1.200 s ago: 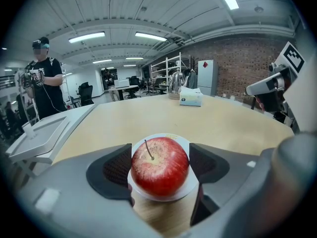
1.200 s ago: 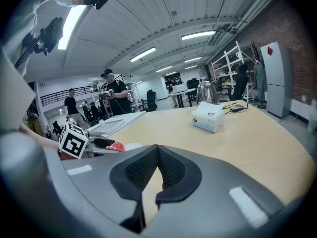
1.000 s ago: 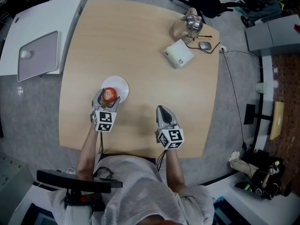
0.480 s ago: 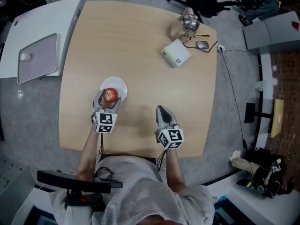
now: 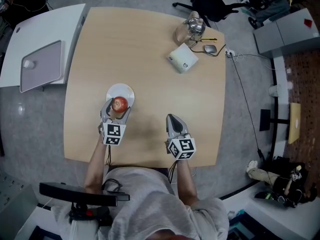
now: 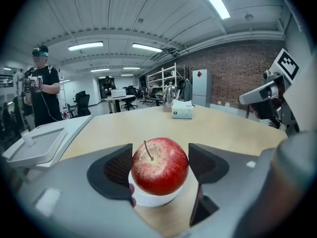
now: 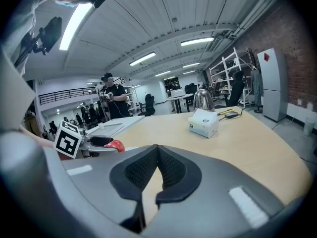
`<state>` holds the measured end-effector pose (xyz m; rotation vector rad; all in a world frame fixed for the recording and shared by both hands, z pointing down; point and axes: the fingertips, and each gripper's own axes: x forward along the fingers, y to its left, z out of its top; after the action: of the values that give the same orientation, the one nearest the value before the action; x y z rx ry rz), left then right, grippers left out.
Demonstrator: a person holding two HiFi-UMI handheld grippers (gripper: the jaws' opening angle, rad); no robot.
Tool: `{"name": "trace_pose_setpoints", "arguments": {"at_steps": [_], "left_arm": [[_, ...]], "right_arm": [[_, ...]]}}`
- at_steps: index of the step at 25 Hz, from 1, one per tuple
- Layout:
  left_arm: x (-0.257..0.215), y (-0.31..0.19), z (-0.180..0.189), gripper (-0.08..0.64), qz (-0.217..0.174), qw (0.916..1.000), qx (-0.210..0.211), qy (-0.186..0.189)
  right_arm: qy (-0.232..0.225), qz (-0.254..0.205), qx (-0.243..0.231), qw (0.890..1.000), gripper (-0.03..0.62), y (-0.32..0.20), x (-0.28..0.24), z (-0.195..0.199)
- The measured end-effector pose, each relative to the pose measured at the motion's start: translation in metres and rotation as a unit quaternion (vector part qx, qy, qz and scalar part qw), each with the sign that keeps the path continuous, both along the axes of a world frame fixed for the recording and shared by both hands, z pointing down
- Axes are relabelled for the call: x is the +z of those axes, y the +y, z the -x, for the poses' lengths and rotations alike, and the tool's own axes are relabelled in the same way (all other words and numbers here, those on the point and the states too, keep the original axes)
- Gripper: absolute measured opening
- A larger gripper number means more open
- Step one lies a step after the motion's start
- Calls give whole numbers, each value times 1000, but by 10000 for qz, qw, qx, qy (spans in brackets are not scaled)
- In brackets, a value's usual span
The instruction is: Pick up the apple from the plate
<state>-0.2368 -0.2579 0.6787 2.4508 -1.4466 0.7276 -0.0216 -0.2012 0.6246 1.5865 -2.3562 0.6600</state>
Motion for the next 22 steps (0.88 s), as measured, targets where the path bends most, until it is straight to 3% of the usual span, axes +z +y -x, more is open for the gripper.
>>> {"name": "trace_pose_setpoints", "arguments": {"at_steps": [10,22], "left_arm": [[-21,12,-17,373,-210,9994,244,110],[-49,46,-67,373,-367,9966,726,112]], "right_arm": [[33,-143,280,9995,6,19,-14,-14],[-44,-190,650,9977,6,67,-25,-51]]}}
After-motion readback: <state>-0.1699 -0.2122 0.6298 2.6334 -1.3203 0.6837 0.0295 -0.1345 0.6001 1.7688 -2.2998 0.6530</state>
